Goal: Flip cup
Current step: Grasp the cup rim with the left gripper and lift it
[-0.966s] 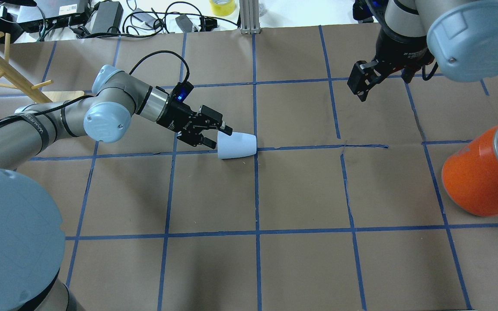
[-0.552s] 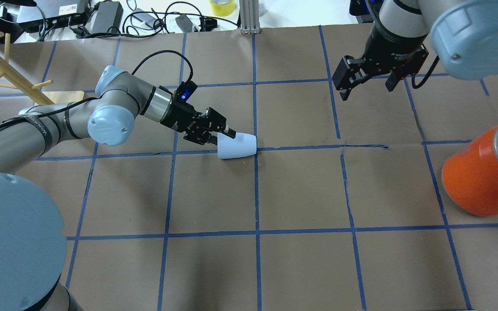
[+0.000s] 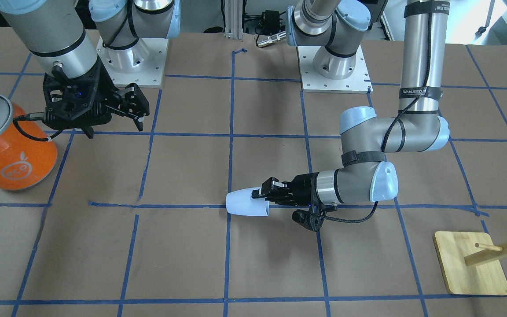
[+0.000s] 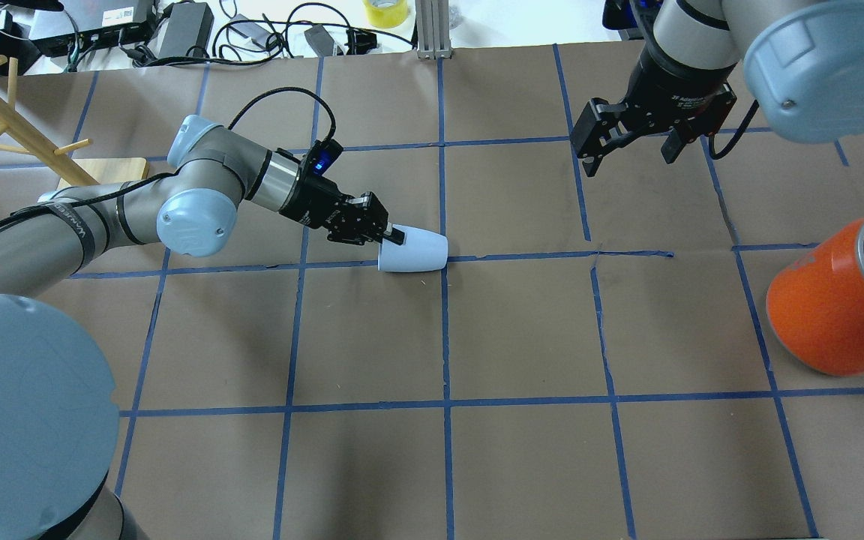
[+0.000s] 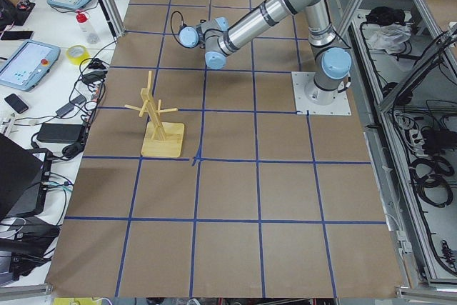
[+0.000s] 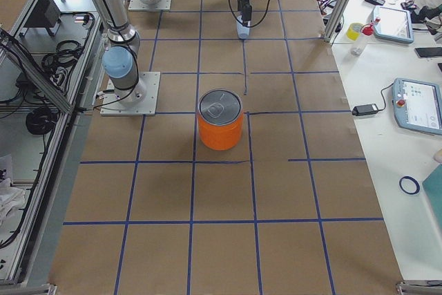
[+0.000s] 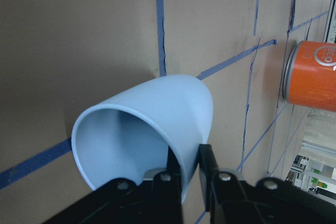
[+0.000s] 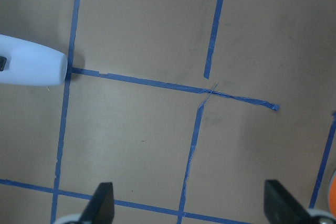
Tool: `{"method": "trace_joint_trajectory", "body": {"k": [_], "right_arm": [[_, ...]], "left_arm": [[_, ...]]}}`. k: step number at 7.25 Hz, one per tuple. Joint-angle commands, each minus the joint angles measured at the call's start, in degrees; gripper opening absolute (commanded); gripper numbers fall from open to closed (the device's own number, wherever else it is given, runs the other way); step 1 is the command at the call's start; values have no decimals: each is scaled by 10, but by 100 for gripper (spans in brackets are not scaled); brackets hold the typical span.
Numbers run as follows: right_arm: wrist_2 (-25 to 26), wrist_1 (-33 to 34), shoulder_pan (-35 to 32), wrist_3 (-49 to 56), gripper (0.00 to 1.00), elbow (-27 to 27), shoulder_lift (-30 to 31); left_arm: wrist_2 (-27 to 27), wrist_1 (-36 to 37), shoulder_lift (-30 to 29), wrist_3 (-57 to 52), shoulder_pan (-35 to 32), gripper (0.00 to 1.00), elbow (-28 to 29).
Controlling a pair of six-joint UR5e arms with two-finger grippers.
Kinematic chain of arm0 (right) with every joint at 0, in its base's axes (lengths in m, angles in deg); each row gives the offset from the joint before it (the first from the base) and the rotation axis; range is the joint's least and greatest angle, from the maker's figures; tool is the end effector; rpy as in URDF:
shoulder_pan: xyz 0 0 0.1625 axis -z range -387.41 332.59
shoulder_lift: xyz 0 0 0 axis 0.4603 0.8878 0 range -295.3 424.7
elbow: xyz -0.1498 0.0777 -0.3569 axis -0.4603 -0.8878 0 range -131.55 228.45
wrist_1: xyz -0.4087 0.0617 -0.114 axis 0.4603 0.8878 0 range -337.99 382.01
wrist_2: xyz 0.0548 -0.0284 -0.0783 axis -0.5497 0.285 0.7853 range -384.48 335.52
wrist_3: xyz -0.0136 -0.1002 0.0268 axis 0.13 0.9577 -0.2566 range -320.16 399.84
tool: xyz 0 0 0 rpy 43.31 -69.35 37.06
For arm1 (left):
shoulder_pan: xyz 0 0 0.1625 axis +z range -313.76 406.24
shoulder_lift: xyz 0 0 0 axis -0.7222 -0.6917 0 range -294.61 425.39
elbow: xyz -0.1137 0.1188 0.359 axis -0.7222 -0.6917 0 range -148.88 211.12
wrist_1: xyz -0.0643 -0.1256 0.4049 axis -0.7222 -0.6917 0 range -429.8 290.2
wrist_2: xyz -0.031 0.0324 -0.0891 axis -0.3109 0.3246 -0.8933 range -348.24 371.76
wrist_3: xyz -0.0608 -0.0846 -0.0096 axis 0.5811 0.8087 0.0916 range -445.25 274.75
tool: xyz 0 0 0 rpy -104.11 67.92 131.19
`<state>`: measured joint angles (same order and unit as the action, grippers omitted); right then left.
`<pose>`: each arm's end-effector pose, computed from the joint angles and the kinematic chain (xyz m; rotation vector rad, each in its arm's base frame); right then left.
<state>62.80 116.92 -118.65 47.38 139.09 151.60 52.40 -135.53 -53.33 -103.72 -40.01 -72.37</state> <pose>0.1498 -0.5267 0.4277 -0.2377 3.0860 -0.0357 -0.1751 -0.5782 0.1394 -0.1256 -2.2397 -0.1485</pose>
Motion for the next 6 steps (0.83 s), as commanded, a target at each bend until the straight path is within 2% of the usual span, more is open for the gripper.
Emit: {"method": "trace_joint_trajectory", "body": {"k": [1, 2, 3, 4, 5, 6], "right_arm": [[3, 0, -1, -39, 100, 2, 5], [3, 0, -1, -38, 100, 2, 5], [3, 0, -1, -38, 100, 2, 5], [2, 0, -1, -39, 100, 2, 5], [1, 1, -1, -39, 100, 2, 5], [0, 1, -1, -40, 100, 4, 5]], "left_arm": [[24, 13, 24, 48, -6, 0, 18], [128, 6, 41, 80, -11, 0, 62], [188, -34, 54, 88, -11, 0, 111], [287, -53, 63, 81, -10, 0, 161], [370, -54, 49, 66, -9, 0, 193], [457, -51, 46, 0, -8, 0, 202]]}}
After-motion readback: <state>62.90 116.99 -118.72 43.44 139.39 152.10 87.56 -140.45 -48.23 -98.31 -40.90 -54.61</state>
